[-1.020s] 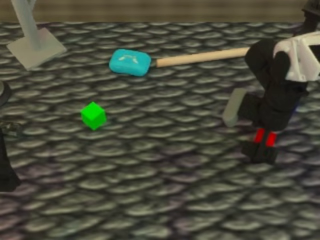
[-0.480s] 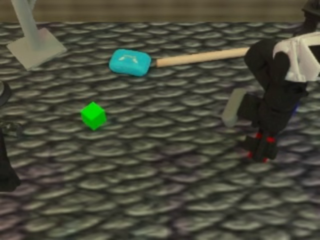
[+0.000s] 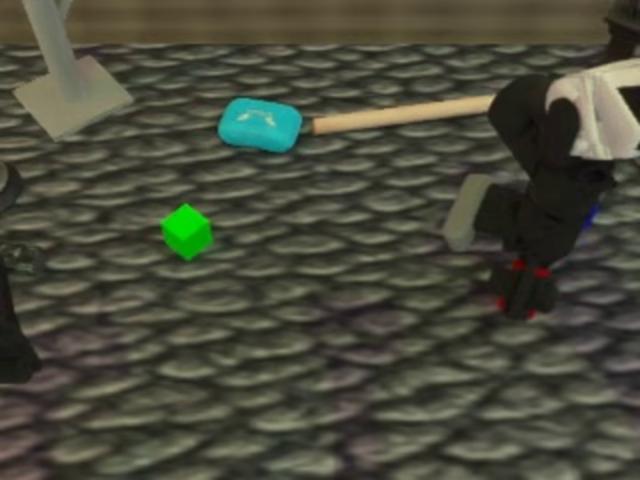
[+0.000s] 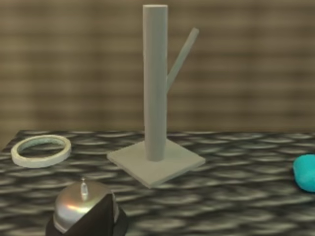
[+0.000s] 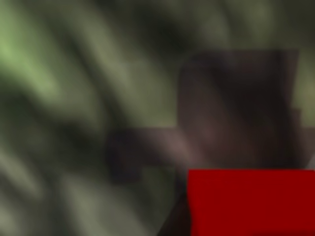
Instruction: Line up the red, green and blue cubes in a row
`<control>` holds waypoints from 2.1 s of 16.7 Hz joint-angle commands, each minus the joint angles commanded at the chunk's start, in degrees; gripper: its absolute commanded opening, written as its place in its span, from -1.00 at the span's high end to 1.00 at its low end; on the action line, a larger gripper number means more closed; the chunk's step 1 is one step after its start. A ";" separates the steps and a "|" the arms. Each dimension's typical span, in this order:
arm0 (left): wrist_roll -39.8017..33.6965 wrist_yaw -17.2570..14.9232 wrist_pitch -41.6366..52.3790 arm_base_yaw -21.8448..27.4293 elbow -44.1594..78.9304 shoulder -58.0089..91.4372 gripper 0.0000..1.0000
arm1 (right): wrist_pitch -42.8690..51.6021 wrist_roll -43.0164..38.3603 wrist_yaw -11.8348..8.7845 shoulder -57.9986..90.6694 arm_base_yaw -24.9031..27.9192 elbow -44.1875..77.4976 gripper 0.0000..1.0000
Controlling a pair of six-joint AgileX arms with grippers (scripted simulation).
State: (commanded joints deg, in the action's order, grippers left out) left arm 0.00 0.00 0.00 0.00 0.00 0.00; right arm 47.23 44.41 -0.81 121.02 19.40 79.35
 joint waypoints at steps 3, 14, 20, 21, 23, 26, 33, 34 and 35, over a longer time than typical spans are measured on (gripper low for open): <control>0.00 0.00 0.00 0.00 0.00 0.00 -1.00 | 5.91 -0.05 -0.05 -2.20 0.06 3.39 1.00; 0.00 0.00 0.00 0.00 0.00 0.00 -1.00 | 14.16 -0.31 -0.03 -3.64 1.99 9.46 1.00; 0.00 0.00 0.00 0.00 0.00 0.00 -1.00 | 23.03 -3.25 0.02 7.48 15.84 29.47 1.00; 0.00 0.00 0.00 0.00 0.00 0.00 -1.00 | 24.84 -3.90 0.01 9.65 18.67 33.92 1.00; 0.00 0.00 0.00 0.00 0.00 0.00 -1.00 | 28.19 -5.19 0.02 13.64 24.19 42.03 1.00; 0.00 0.00 0.00 0.00 0.00 0.00 -1.00 | 31.90 -6.86 0.12 17.96 30.80 50.27 1.00; 0.00 0.00 0.00 0.00 0.00 0.00 -1.00 | 33.00 -7.64 0.13 19.30 33.24 52.80 1.00; 0.00 0.00 0.00 0.00 0.00 0.00 -1.00 | 32.21 -7.64 0.13 19.24 33.26 52.00 1.00; 0.00 0.00 0.00 0.00 0.00 0.00 -1.00 | 30.82 -7.70 0.15 19.24 33.23 50.64 1.00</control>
State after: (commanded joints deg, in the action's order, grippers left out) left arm 0.00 0.00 0.00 0.00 0.00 0.00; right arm 78.04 36.71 -0.65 140.25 52.63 129.99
